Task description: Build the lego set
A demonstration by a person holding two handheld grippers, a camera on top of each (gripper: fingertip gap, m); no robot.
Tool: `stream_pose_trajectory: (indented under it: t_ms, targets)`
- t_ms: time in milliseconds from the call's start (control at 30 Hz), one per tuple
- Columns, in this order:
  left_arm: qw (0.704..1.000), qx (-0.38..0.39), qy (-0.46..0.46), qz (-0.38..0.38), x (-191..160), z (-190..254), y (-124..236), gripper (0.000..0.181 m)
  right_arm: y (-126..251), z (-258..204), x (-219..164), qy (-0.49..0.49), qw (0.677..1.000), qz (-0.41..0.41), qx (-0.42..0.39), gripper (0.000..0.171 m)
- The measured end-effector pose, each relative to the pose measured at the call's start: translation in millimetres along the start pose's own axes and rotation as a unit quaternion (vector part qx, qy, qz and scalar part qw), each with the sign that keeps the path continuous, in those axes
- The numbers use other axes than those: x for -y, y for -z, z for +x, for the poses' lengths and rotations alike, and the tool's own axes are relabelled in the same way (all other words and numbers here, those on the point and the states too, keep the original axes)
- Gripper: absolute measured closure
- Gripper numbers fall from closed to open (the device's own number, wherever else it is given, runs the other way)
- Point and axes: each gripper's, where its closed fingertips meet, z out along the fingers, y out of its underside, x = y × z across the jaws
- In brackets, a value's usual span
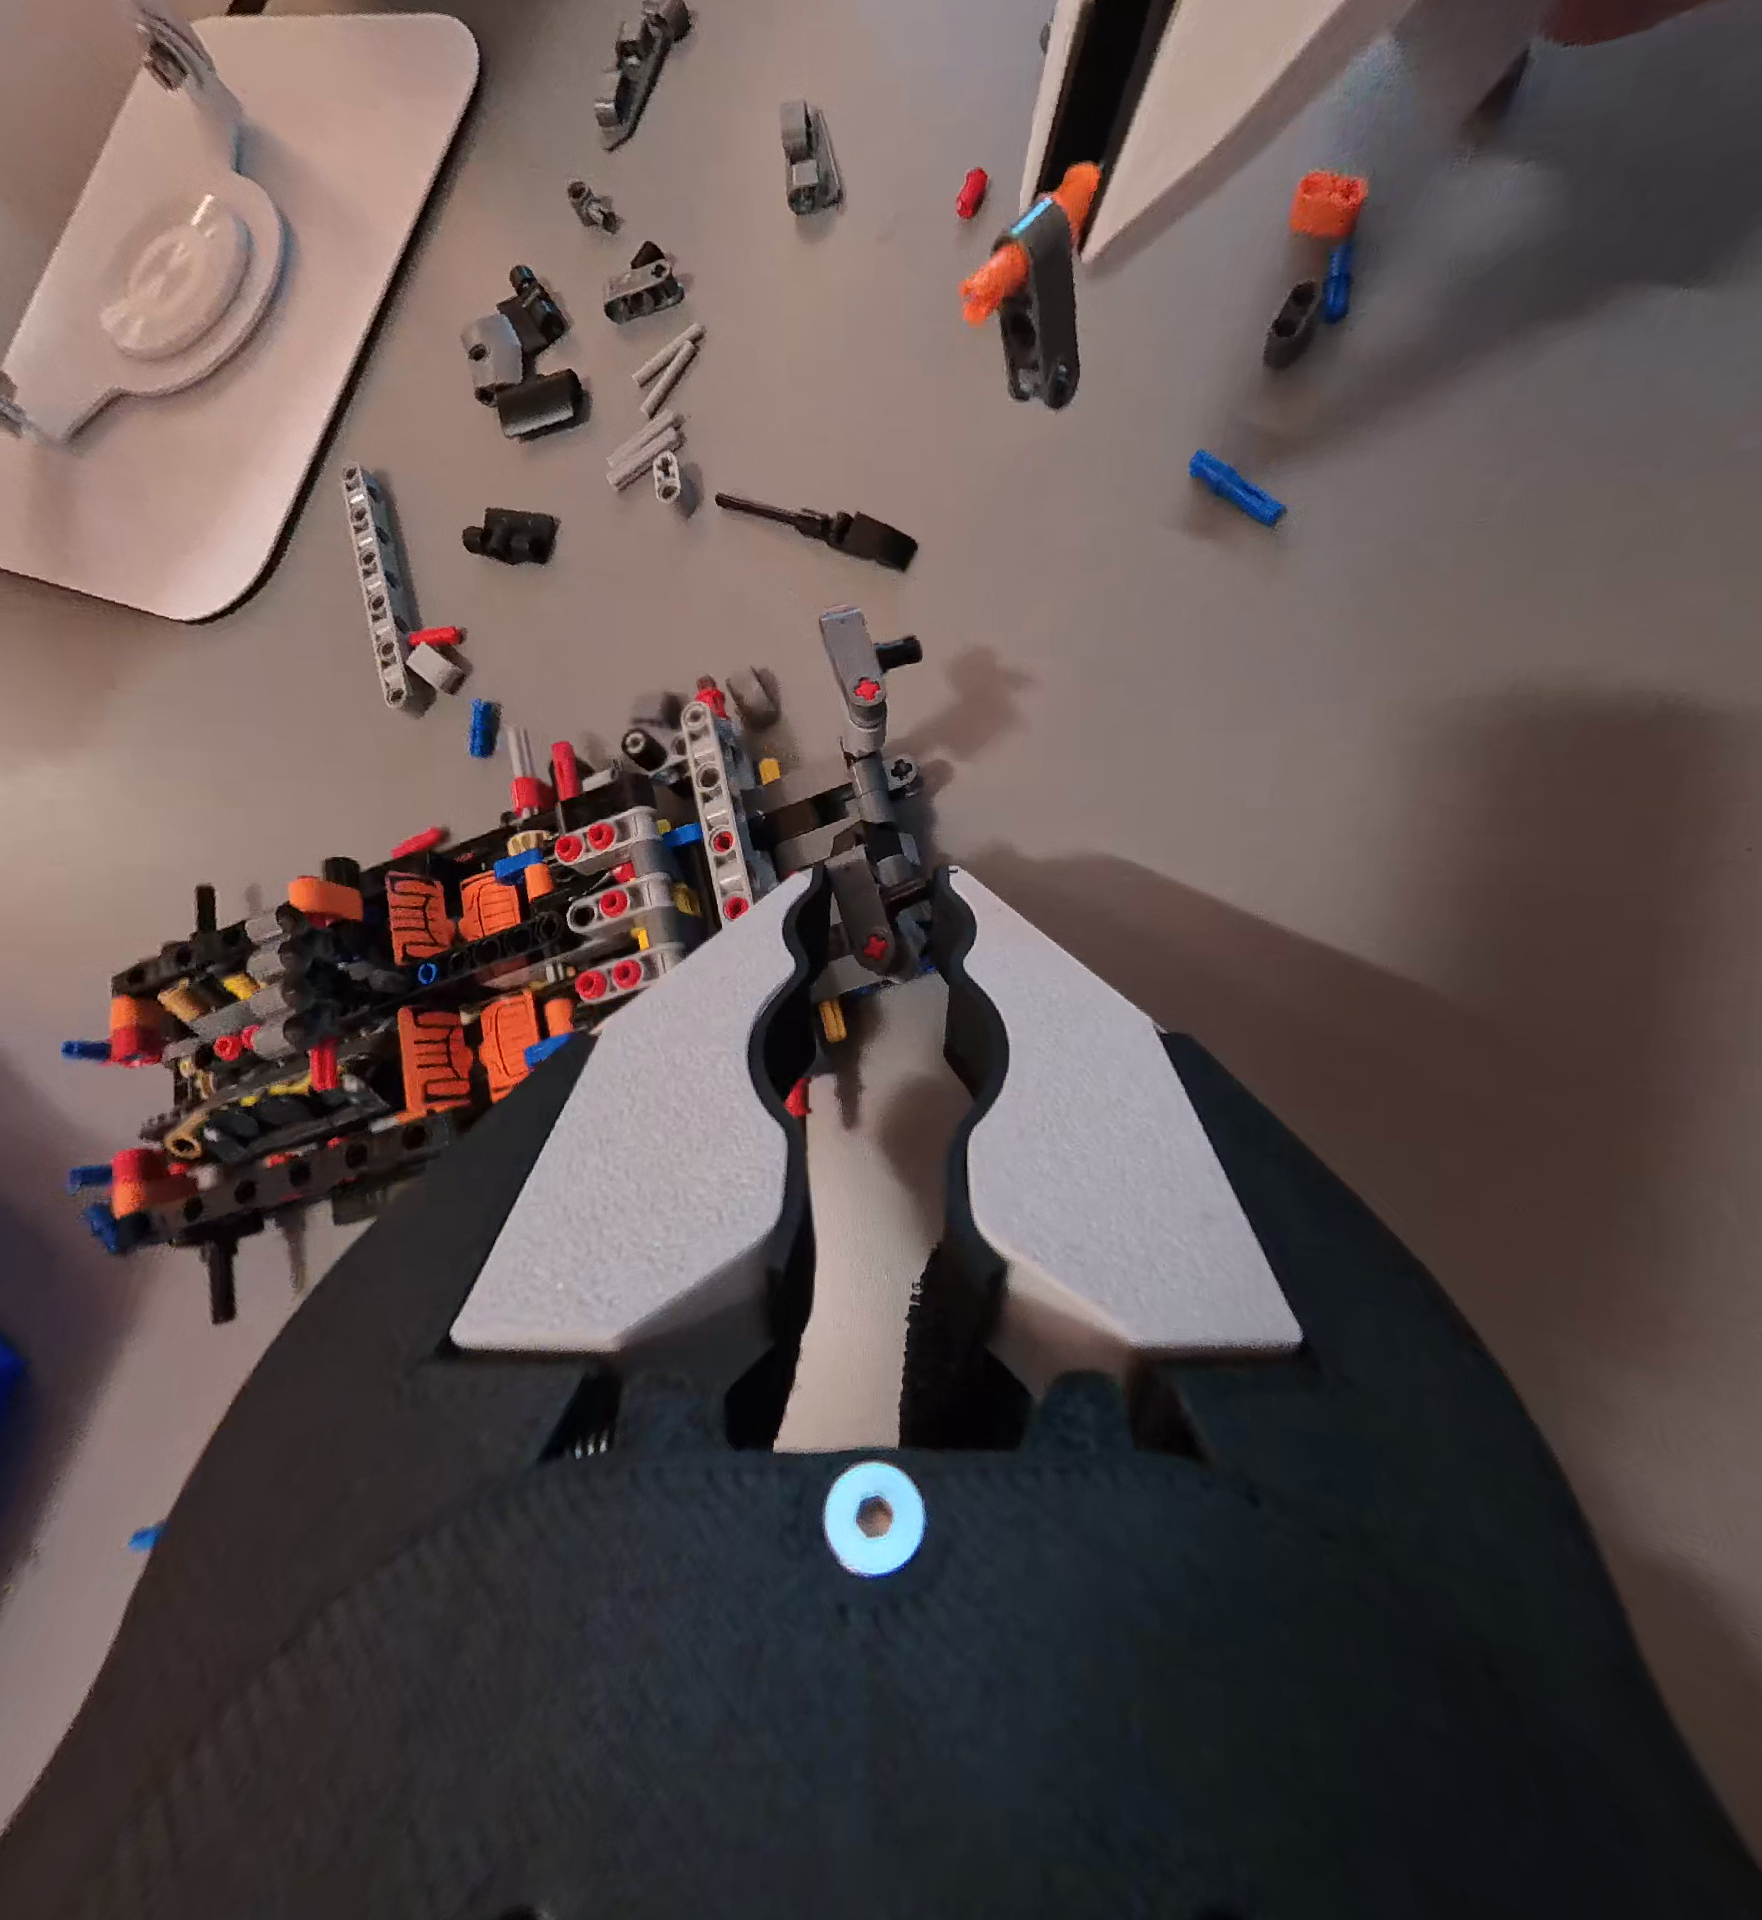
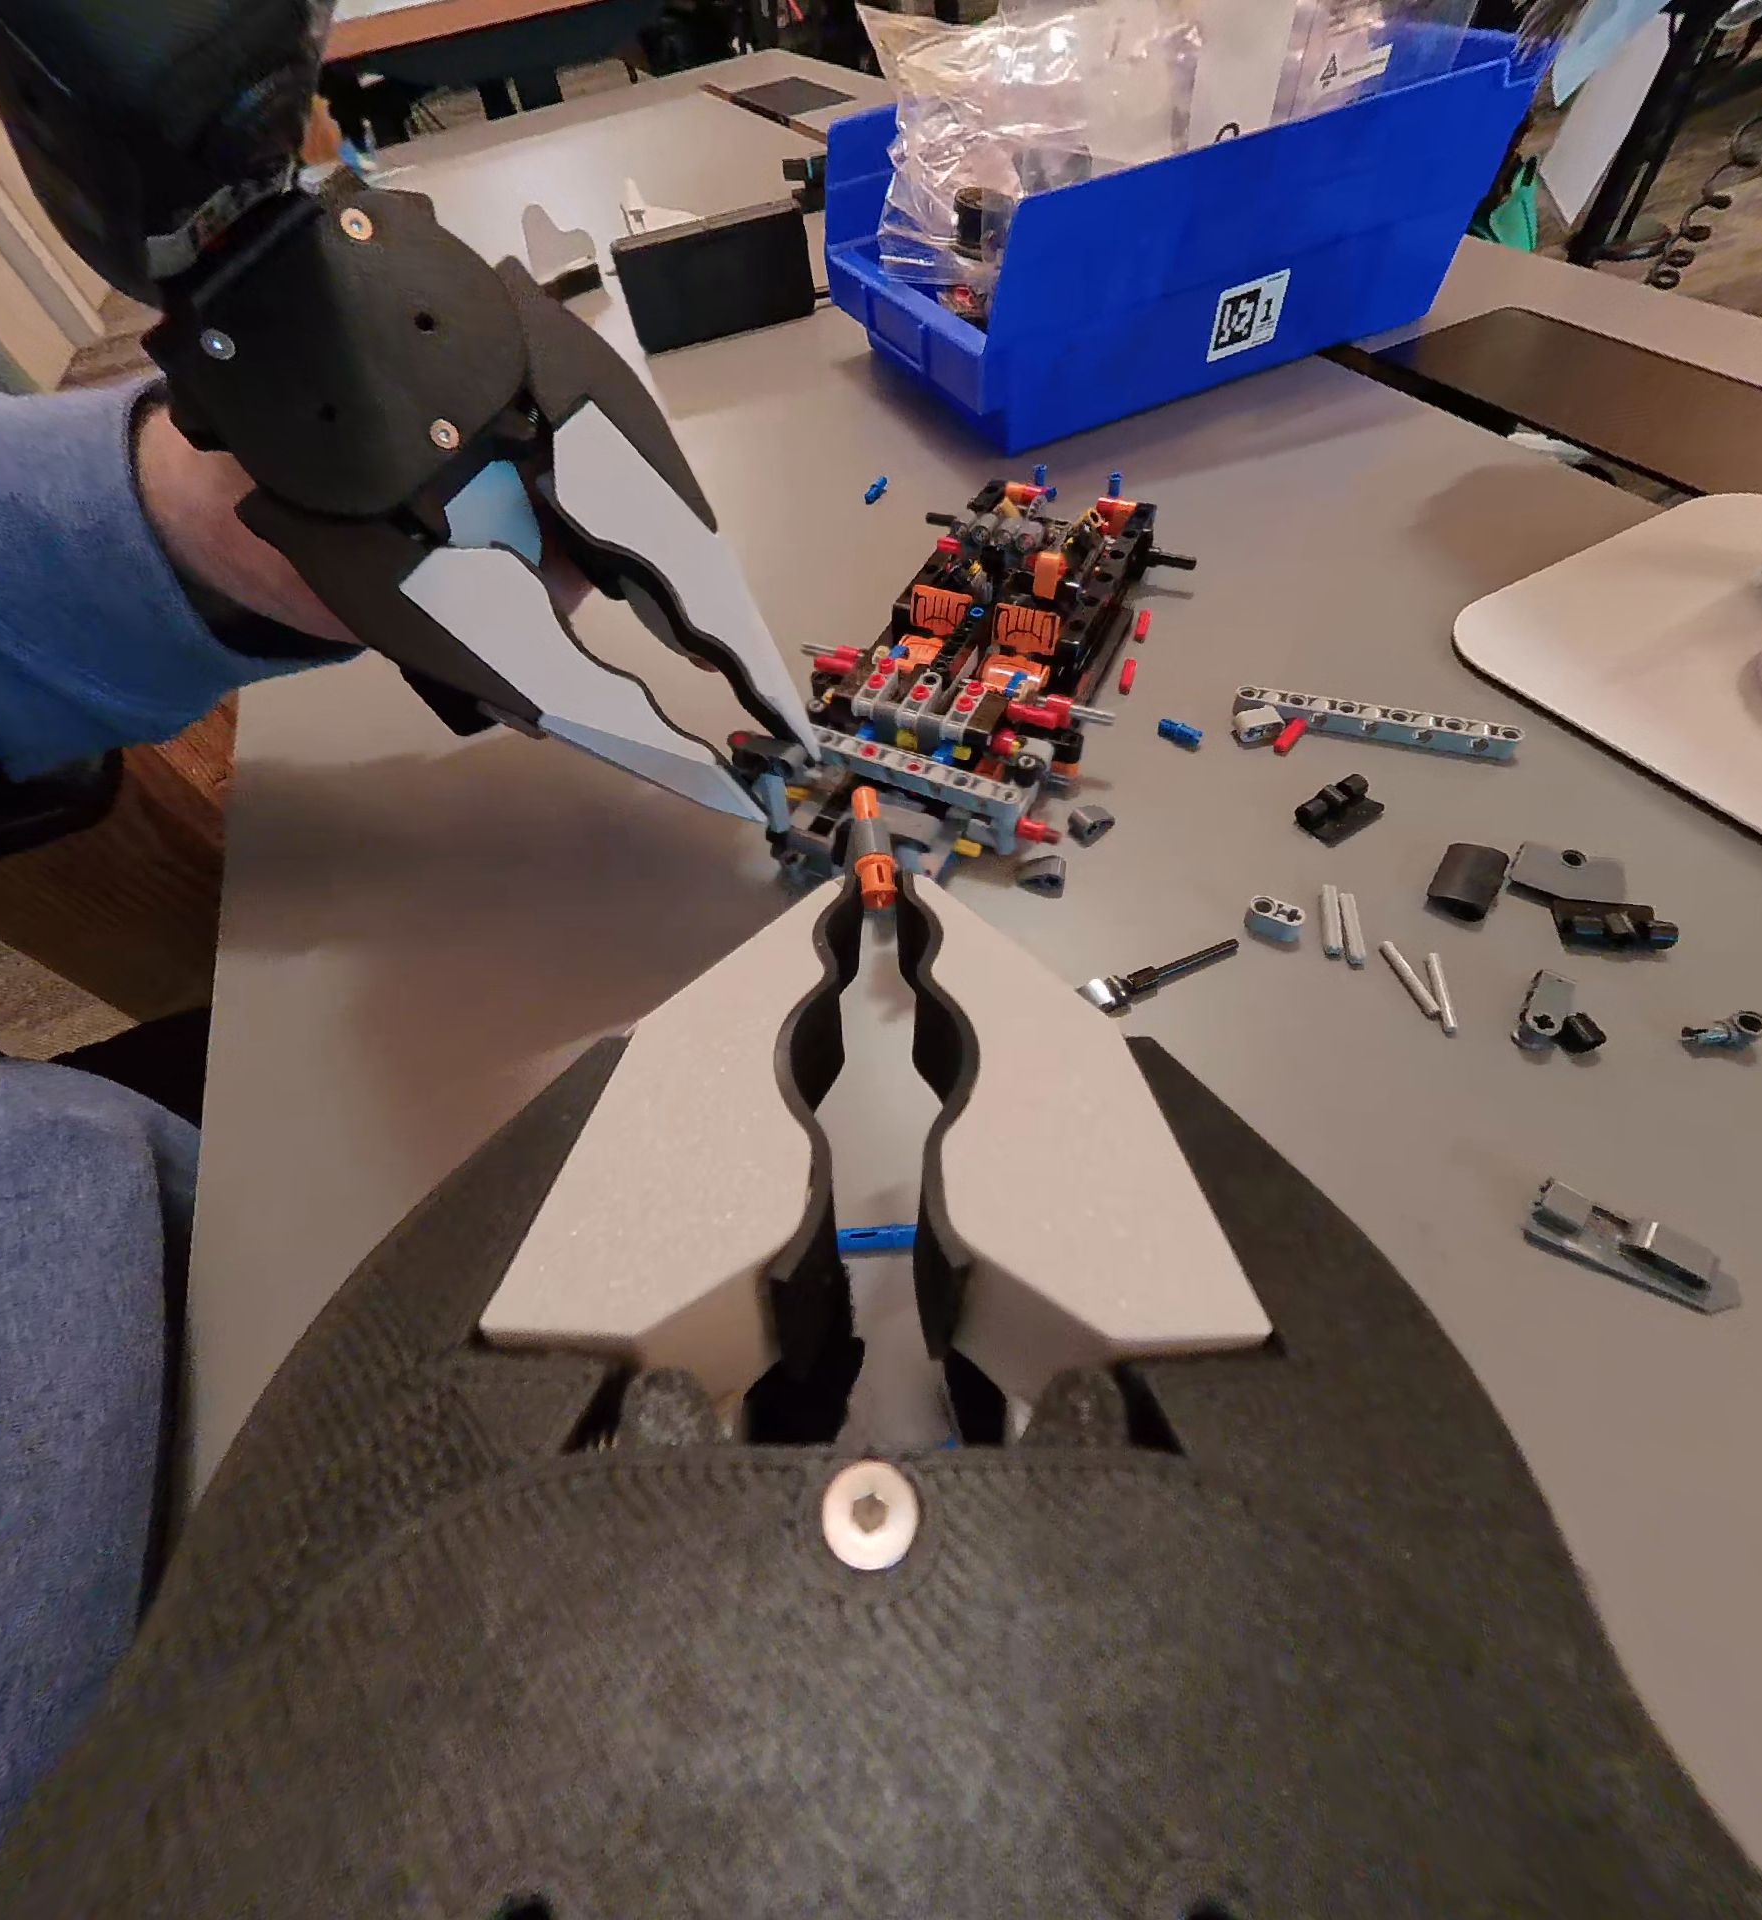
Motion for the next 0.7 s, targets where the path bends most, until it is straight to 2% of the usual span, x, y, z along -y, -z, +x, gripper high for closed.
stream_pose_trajectory:
  t_ms: [333, 700]
  targets:
    - [1.0, -0.017, -0.005, 0.007, -44.4, 1.7, 41.1, 0.166, -9.1, -10.3, -5.2, 0.003, 1.0, -0.009, 0.012, 0.167]
    - [1.0, -0.023, 0.012, 0.008, -82.2, -24.5, 66.7, 0.164, -20.0, -22.2, -5.6, 0.005, 1.0, -0.019, 0.016, 0.167]
